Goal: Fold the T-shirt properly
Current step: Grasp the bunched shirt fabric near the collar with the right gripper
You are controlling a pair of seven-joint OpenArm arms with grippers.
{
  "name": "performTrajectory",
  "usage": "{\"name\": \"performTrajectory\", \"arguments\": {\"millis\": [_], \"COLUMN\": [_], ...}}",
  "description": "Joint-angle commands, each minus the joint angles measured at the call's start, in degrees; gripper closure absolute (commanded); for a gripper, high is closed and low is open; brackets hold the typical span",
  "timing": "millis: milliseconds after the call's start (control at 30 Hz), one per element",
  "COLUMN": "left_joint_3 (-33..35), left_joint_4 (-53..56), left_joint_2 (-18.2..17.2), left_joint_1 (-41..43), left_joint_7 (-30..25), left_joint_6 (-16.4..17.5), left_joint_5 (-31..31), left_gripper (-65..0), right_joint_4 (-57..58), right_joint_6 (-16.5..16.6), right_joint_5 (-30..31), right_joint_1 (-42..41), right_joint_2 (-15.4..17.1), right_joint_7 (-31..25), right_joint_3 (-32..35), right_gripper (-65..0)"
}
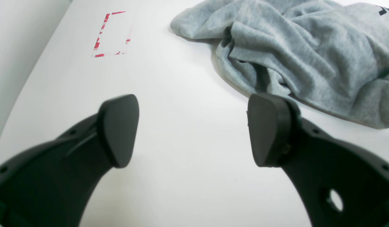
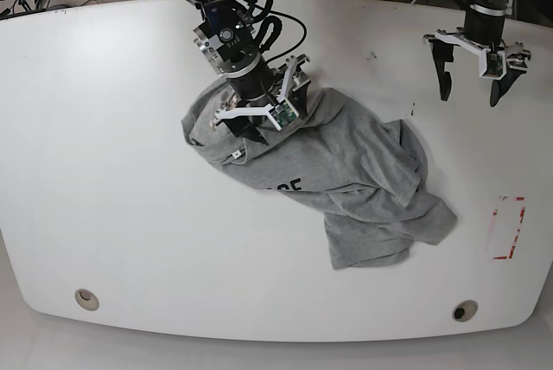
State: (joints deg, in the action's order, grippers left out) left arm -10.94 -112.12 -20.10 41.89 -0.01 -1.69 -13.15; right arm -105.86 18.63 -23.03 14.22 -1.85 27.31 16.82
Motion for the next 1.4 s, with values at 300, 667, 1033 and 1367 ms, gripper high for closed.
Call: {"name": "performTrajectory", "arguments": {"millis": [300,667,1033,1367], "left_joint_3": [-0.2,-0.1,-0.1,-0.1], "left_joint_4": [-1.0,-1.0,0.1,0.2], "left_joint_2": [-0.3,-0.3,-0.3,0.5], "left_joint_1": [0.4,0.5,0.4,0.2], "left_joint_7": [-1.5,-1.5,-1.5,-1.5], "left_joint_6": [-0.3,-0.3,-0.3,-0.3], "left_joint_5": [0.1,0.1,0.1,0.1], "left_gripper": [-50.6,-50.6,-50.6,-50.6], "right_joint_4": [0.5,3.8,7.0,9.6], "right_joint_6": [2.5,3.9,3.7,3.5], "right_joint_5": [-8.4,-8.7,-8.6,-8.2], "right_joint_1": [-3.3,-7.0,-9.4,-10.7], "right_joint_2": [2.2,3.8,4.1,5.3], "right_joint_7": [-1.2,-1.3,-1.4,-1.4], "right_joint_3": [1.1,0.9,0.8,0.7], "right_gripper": [-43.9,-43.8,-42.5,-20.6]}}
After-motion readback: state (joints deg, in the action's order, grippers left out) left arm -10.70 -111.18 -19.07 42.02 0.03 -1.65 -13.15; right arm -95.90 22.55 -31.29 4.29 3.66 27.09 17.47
